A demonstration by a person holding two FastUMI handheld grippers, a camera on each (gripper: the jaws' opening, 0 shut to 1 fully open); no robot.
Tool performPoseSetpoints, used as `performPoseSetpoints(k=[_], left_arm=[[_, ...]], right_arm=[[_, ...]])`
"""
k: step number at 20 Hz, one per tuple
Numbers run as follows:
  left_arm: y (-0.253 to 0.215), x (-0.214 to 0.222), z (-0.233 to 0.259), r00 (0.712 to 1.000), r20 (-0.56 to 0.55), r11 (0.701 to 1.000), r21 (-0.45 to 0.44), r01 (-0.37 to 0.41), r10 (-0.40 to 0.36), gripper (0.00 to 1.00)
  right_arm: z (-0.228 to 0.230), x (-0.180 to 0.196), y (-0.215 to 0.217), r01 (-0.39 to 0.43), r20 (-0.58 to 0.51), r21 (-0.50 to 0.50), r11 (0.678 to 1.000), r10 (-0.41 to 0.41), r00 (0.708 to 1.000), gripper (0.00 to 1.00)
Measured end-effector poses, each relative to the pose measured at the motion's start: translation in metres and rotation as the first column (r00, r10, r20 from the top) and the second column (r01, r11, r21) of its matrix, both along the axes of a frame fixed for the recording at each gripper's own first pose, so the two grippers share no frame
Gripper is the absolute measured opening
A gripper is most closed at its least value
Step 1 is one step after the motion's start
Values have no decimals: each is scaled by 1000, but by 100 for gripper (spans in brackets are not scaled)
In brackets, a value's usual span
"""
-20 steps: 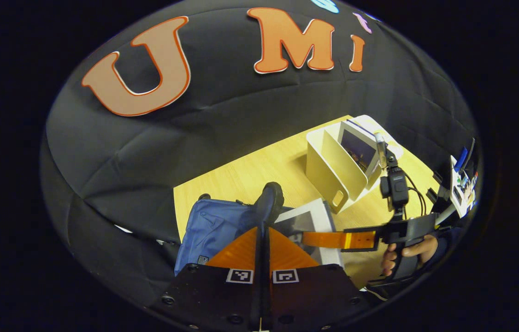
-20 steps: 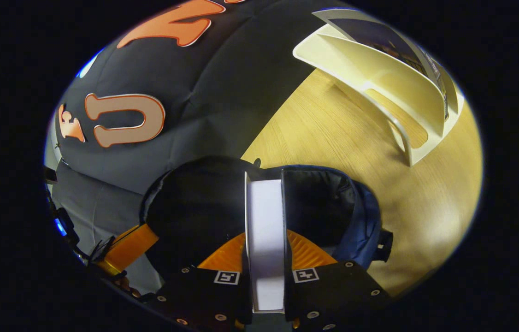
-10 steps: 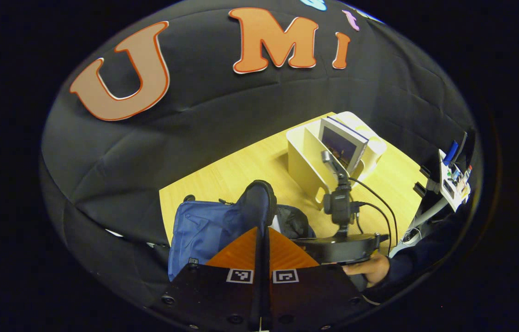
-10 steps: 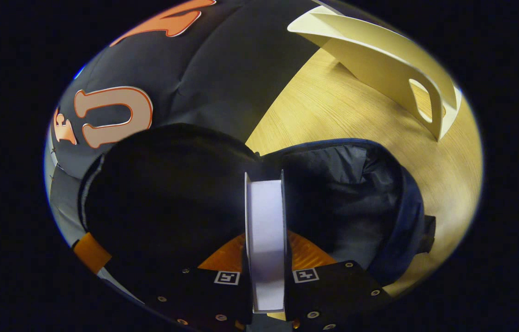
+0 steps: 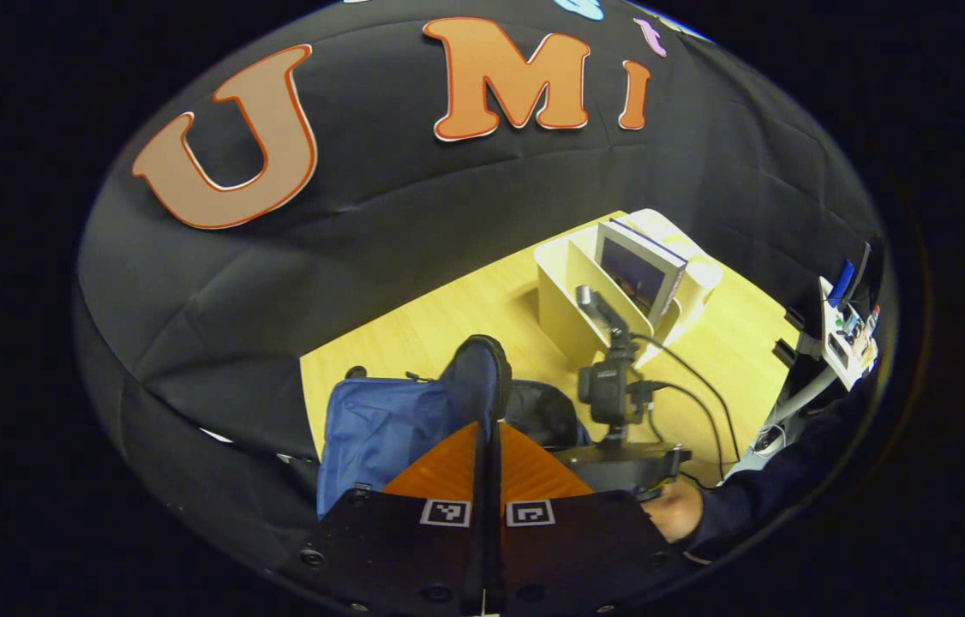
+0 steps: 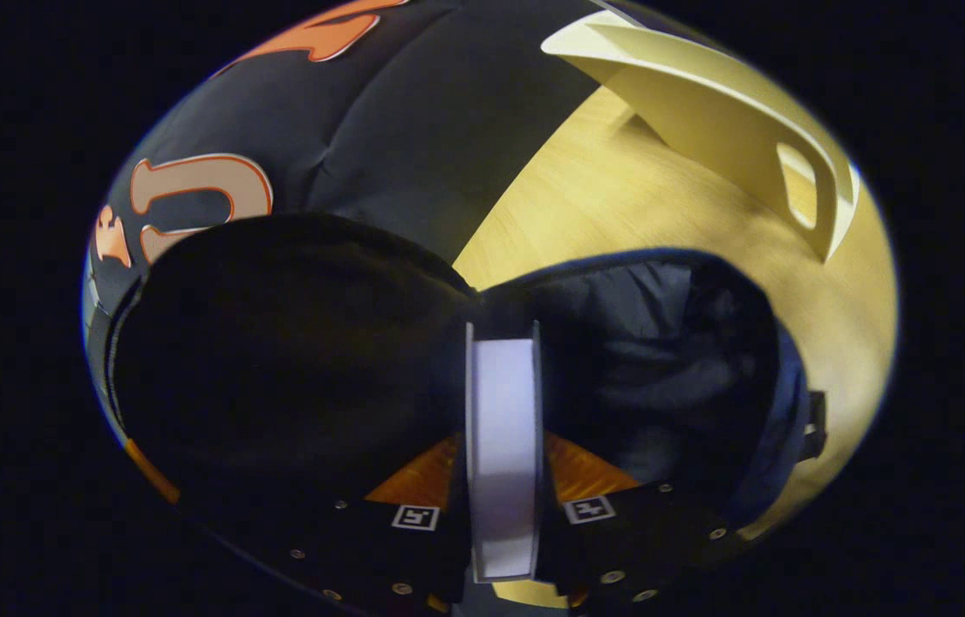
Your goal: Open the schoolbag, grab two books from the bookshelf and put them into the schoolbag.
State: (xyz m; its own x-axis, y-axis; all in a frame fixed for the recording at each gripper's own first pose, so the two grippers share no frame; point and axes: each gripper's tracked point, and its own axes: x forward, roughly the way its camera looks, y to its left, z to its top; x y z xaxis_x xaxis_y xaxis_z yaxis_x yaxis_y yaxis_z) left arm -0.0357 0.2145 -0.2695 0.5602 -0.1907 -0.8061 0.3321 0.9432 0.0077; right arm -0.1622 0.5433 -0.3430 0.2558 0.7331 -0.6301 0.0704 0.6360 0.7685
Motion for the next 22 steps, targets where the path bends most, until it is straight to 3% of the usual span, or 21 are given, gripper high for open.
performPoseSetpoints(k=[3,4,5,10,15,19,22], left_arm=[[2,4,-1,1000,7,1000,-7,-21,21,1],[2,5,-1,1000,6,1000,-13,-22,22,1],[2,6,-2,1000,5,999,-18,-26,26,1],[-2,7,-8,999,-2,998,-44,-37,37,1],[-8,5,-14,999,-1,997,-52,-52,52,1],[-13,5,-18,998,1,996,-62,-68,69,1],[-14,3,-20,997,4,995,-65,-81,82,1]], right_arm=[[12,9,-12,-39,10,-34,999,39,999,60],[17,13,-19,-34,16,-46,998,34,999,83],[21,20,-29,-23,35,-49,999,25,999,89],[46,48,-88,-20,230,-191,981,65,971,90],[85,79,-137,-1,405,-329,944,142,903,95],[108,112,-191,30,501,-492,870,254,827,97],[116,138,-227,62,511,-579,813,302,805,97]])
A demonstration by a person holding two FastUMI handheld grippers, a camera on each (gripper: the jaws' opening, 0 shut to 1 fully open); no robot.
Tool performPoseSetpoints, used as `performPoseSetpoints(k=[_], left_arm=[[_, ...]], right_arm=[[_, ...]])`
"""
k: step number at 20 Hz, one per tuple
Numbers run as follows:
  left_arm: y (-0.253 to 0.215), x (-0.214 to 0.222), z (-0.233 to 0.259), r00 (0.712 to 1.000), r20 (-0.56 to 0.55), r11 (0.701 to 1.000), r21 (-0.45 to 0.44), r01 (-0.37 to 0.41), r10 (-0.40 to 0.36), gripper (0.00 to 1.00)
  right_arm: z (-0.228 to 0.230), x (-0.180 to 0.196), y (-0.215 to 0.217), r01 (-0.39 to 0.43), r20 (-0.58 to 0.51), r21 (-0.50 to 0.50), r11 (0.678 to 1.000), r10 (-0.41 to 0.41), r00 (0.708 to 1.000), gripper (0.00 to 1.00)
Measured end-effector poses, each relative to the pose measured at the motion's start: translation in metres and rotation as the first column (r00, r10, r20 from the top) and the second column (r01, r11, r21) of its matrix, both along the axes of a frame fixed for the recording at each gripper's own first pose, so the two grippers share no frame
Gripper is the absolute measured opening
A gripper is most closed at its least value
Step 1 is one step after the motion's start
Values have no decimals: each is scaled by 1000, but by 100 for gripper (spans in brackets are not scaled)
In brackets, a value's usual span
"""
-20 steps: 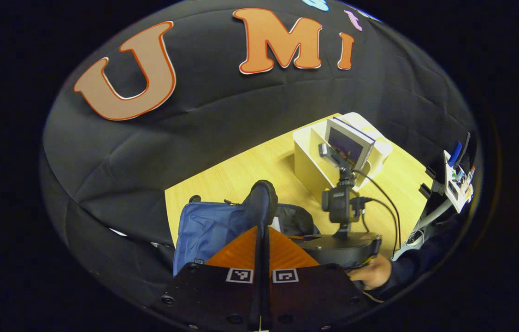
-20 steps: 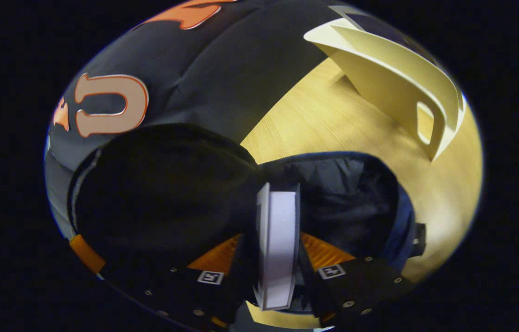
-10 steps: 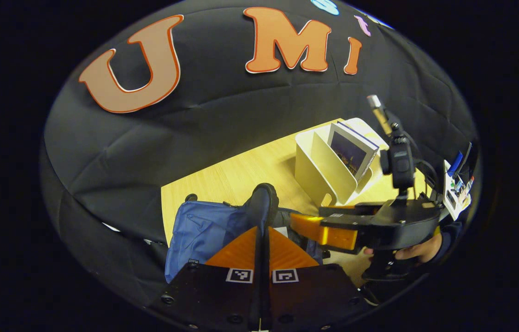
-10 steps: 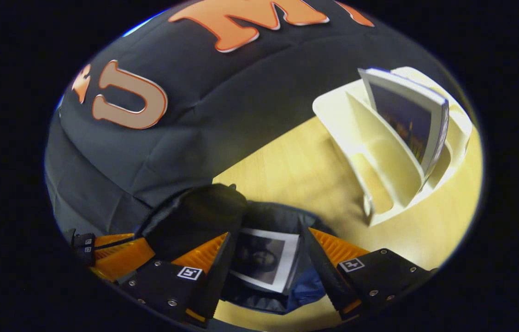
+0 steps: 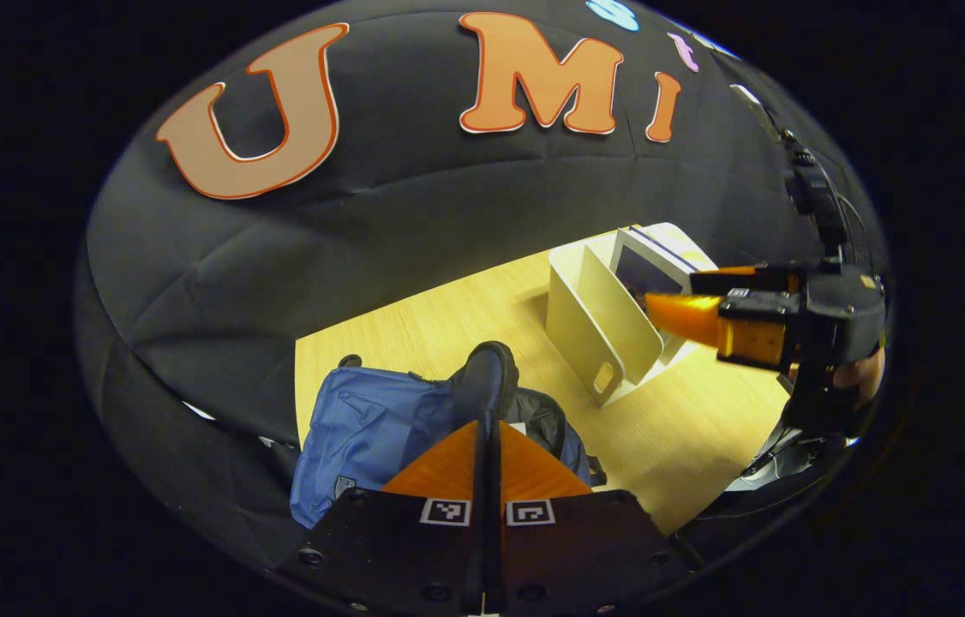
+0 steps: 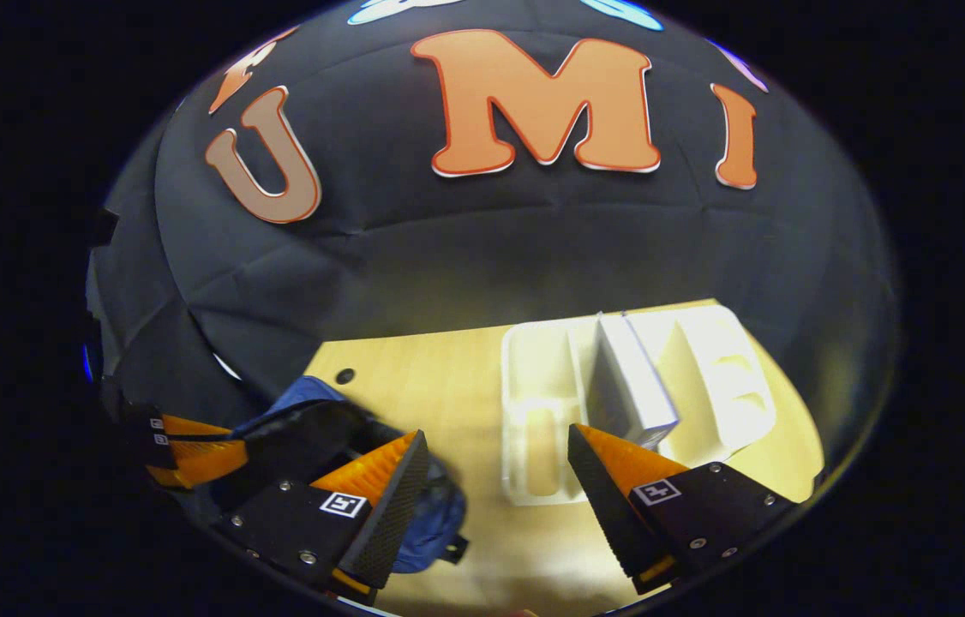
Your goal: Open the schoolbag, grab two books from the bookshelf and put them into the schoolbag.
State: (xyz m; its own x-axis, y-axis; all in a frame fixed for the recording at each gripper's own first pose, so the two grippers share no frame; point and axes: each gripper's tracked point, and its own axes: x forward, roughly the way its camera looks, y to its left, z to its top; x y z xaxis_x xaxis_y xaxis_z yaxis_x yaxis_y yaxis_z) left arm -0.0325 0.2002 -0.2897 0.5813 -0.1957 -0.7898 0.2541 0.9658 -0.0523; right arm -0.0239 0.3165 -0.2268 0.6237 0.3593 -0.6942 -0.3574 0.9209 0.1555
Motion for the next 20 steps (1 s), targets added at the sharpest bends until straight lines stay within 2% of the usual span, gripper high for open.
performPoseSetpoints(k=[3,5,7,10,14,18,20], left_arm=[[0,1,0,1000,4,1000,-1,-13,13,1],[0,1,1,1000,6,1000,-2,-18,18,1],[0,-2,-2,1000,5,1000,-11,-26,26,1],[-1,-4,-5,999,-2,998,-31,-47,47,1],[-2,-6,-8,998,-5,997,-47,-64,64,1],[-3,-9,-13,996,-18,994,-70,-83,82,1],[-2,-10,-13,996,-21,993,-78,-89,87,1]], right_arm=[[2,27,-27,-19,7,-91,996,20,1000,97],[-11,39,-47,-71,-43,-186,980,64,997,97],[-22,54,-57,-95,-80,-233,968,78,994,98],[-39,73,-68,-98,-148,-264,959,60,987,97],[-68,91,-72,-149,-224,-323,935,77,971,98],[-89,102,-61,-186,-327,-307,933,80,942,97],[-95,106,-57,-195,-373,-303,933,72,925,89]])
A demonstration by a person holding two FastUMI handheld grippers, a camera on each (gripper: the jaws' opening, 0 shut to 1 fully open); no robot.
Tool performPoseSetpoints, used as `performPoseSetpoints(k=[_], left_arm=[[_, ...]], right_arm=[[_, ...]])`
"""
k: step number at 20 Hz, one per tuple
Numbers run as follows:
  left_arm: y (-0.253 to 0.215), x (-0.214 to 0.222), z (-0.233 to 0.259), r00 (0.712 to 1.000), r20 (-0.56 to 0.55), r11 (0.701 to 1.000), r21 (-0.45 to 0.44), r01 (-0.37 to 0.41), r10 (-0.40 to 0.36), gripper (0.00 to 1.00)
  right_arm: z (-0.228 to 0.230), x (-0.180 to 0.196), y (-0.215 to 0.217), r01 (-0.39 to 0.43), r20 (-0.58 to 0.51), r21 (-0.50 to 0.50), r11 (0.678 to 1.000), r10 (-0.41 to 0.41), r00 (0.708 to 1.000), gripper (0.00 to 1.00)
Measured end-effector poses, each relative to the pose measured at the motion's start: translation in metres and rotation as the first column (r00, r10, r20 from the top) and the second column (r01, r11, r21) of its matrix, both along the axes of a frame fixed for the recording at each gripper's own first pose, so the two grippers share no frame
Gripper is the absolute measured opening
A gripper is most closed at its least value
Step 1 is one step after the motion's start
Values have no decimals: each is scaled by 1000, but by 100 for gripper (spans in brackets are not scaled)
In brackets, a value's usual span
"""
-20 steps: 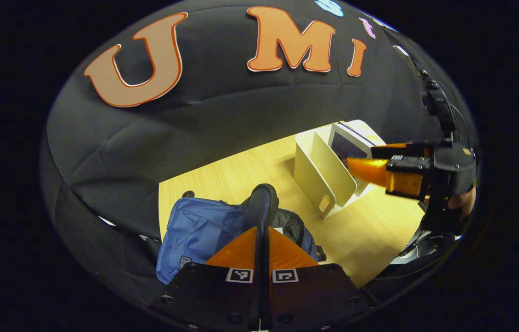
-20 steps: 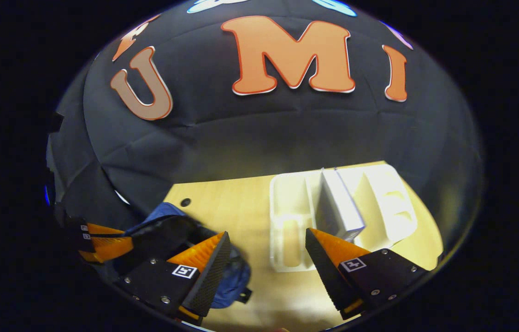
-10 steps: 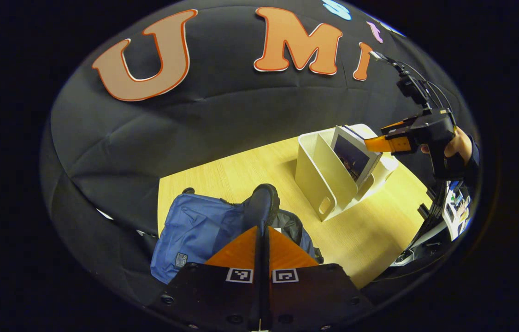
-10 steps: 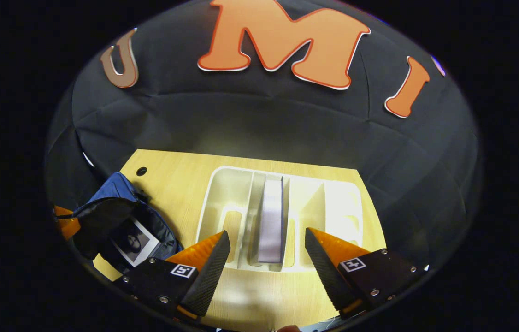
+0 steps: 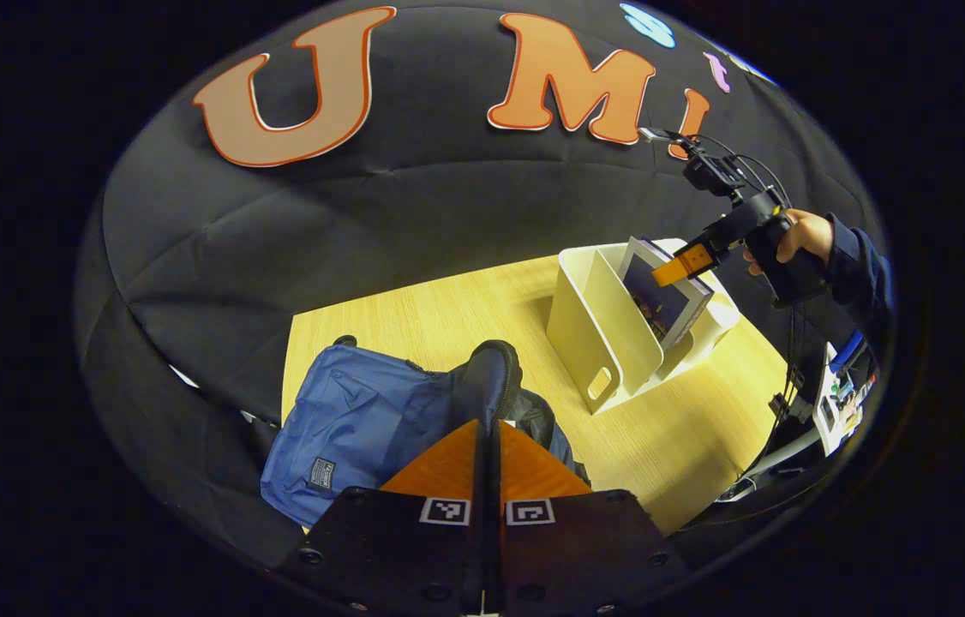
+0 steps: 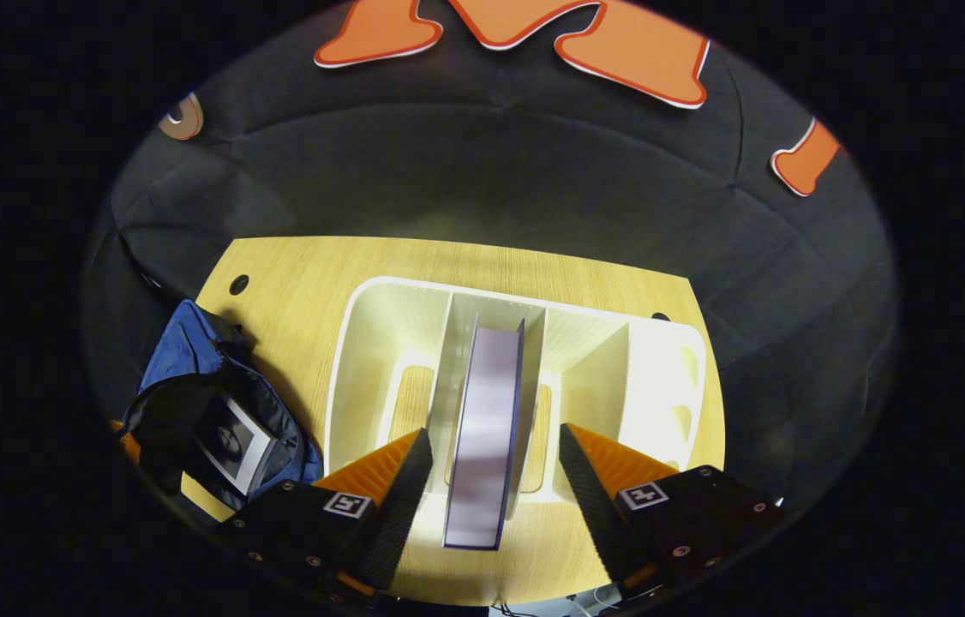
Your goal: Open the schoolbag, grab two books from the bookshelf and put them into the schoolbag.
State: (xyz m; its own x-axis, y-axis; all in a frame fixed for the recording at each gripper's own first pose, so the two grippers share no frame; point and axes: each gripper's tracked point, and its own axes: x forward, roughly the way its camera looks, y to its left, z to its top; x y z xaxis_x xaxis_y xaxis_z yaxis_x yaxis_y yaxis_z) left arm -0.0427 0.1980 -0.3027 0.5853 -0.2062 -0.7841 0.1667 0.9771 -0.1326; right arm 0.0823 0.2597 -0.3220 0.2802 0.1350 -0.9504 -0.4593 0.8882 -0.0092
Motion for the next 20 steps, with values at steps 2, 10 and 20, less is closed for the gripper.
performPoseSetpoints(k=[2,10,20], left_arm=[[0,-1,-3,1000,-3,1000,-5,-6,5,1],[-3,0,-9,1000,-22,1000,-26,-11,11,1],[-6,0,-11,1000,-25,999,-33,-4,3,1]], right_arm=[[-5,-4,5,12,-71,15,1000,-11,997,72],[-5,-2,0,41,-145,9,999,-39,989,27],[93,9,-25,20,-53,106,994,-14,998,24]])
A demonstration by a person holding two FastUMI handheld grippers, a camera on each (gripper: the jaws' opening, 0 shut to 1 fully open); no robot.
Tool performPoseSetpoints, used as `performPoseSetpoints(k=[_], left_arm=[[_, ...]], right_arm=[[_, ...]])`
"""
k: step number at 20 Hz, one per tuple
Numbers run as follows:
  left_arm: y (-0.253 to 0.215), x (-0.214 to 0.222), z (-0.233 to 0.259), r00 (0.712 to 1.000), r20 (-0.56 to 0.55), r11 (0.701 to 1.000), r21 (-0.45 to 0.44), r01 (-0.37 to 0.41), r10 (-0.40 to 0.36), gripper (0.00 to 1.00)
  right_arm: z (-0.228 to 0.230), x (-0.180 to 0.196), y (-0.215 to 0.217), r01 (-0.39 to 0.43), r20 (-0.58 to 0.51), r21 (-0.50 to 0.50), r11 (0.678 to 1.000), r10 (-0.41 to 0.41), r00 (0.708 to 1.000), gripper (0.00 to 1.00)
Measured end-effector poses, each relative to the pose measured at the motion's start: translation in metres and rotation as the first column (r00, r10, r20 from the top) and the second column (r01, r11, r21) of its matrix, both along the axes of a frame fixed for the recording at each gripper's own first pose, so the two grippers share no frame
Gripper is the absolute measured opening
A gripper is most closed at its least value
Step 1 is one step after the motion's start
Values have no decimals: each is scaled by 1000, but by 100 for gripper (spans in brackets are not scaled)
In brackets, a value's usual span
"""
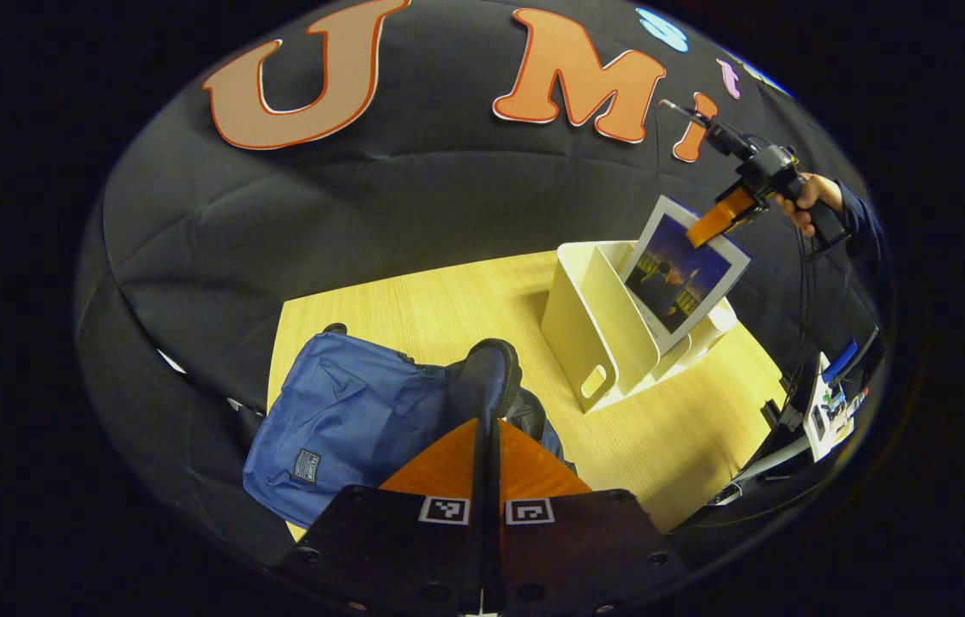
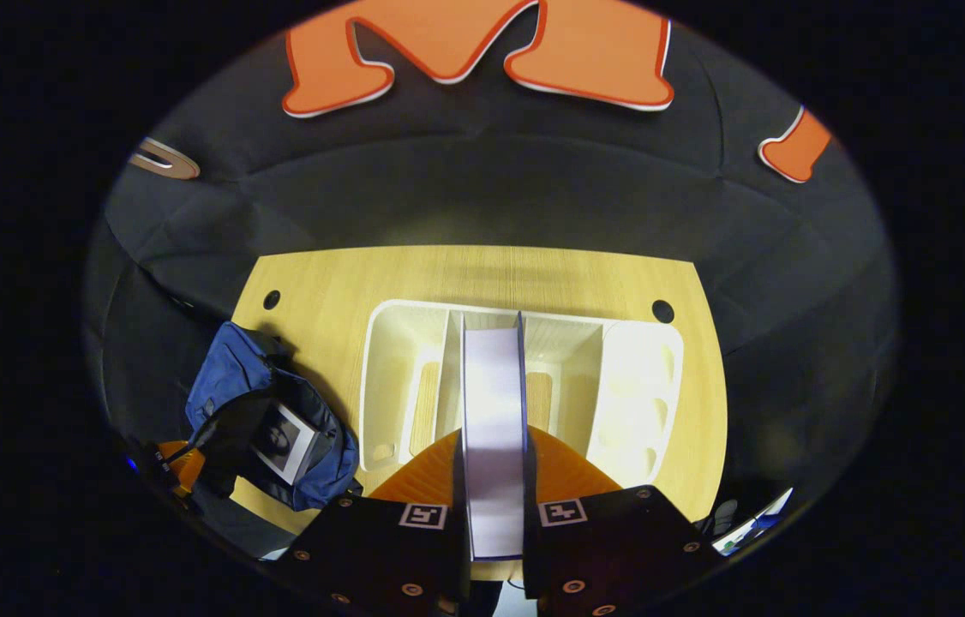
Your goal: Open the schoolbag, grab two books from the bookshelf and put them into the schoolbag.
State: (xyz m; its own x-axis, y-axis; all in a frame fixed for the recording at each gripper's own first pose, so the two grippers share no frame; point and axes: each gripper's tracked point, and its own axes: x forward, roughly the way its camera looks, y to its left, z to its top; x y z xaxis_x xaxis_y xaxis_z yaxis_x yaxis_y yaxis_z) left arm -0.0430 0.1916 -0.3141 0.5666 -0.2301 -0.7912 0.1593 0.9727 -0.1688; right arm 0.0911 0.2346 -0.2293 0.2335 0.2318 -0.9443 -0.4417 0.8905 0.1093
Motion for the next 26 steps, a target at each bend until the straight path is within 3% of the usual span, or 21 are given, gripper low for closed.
performPoseSetpoints(k=[7,15,26], left_arm=[[-4,-1,1,1000,1,1000,-5,10,-10,1],[-4,0,0,1000,-6,1000,10,25,-25,1],[3,4,5,999,-3,996,76,36,-36,1]], right_arm=[[72,-5,-21,-7,68,66,998,3,998,24],[105,-45,-16,-14,84,175,985,0,997,24],[59,-137,53,55,-142,466,883,14,990,24]])
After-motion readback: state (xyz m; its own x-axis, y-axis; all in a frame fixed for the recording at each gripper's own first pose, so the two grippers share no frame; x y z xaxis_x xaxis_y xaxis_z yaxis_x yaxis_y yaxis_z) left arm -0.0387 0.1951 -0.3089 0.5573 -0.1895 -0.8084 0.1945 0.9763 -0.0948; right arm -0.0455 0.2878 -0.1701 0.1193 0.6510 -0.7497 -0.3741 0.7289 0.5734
